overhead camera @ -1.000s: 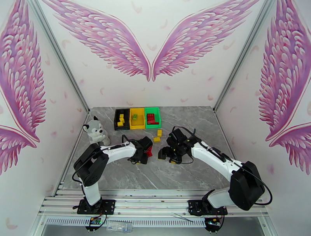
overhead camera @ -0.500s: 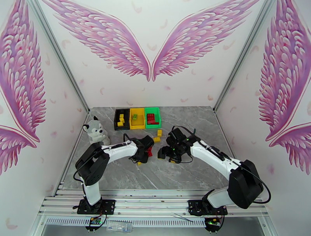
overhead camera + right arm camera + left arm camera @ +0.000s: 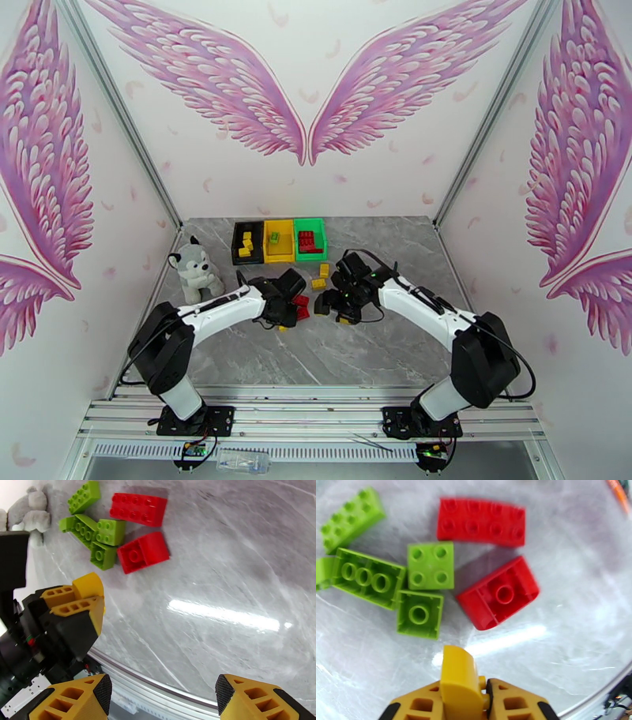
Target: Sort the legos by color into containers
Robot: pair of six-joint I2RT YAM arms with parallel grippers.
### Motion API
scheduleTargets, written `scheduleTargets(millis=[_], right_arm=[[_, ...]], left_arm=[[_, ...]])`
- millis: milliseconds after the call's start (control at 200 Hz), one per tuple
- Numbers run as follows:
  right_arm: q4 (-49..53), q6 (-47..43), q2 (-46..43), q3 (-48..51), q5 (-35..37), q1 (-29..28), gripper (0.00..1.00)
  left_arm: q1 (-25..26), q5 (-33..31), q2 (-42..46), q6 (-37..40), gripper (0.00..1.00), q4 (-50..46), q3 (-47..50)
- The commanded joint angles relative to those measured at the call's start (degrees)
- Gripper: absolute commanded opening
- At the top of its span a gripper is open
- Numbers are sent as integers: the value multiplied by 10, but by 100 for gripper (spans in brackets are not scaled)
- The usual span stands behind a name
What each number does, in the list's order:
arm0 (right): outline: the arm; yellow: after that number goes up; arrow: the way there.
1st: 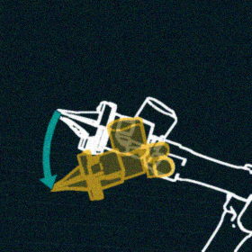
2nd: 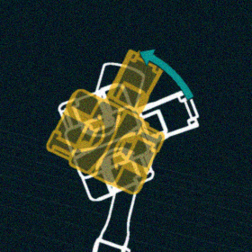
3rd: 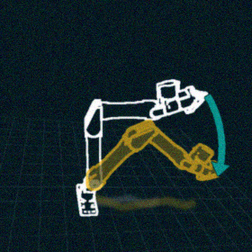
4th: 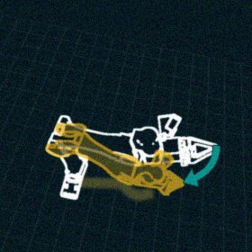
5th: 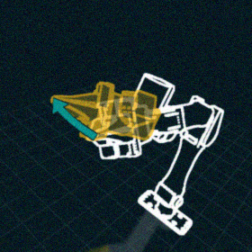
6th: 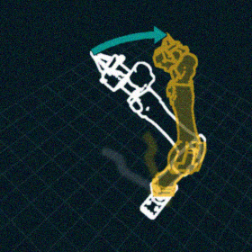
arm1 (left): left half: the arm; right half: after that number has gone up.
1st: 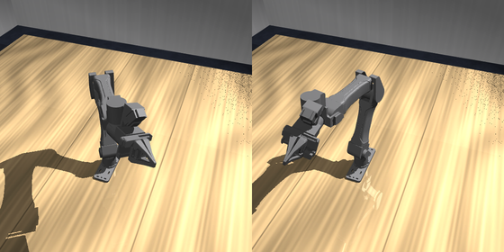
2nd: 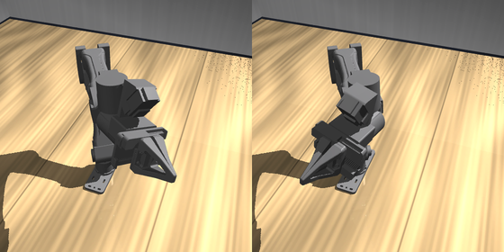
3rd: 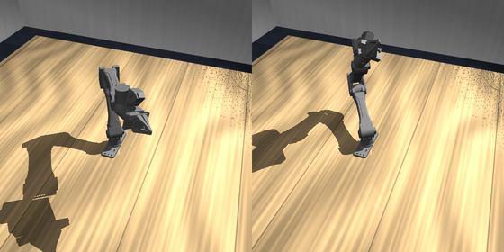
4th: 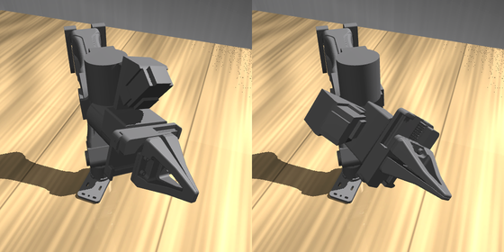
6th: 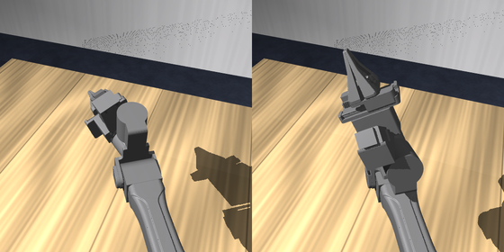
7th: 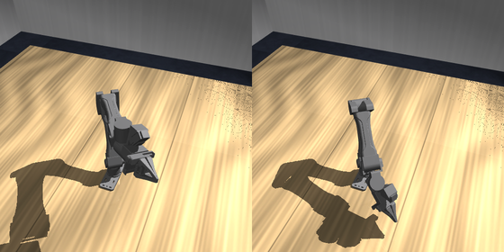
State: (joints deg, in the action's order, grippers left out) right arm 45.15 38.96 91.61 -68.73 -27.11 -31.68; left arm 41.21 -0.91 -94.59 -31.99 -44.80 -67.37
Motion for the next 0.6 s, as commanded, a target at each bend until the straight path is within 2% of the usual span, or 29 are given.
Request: scheduleTargets(millis=[0, 270, 595], right_arm=[[-47, -1, 36, -47, -57, -4, 75], [-123, 47, 143, -169, -151, -6, 75], [-85, 50, 241, -309, -154, 4, 75]], left_arm=[[-44, 31, 38, -5, 19, 7, -4], [-195, 57, 42, 0, 20, 23, -59], [-297, 21, -101, 53, 21, 4, -260]])
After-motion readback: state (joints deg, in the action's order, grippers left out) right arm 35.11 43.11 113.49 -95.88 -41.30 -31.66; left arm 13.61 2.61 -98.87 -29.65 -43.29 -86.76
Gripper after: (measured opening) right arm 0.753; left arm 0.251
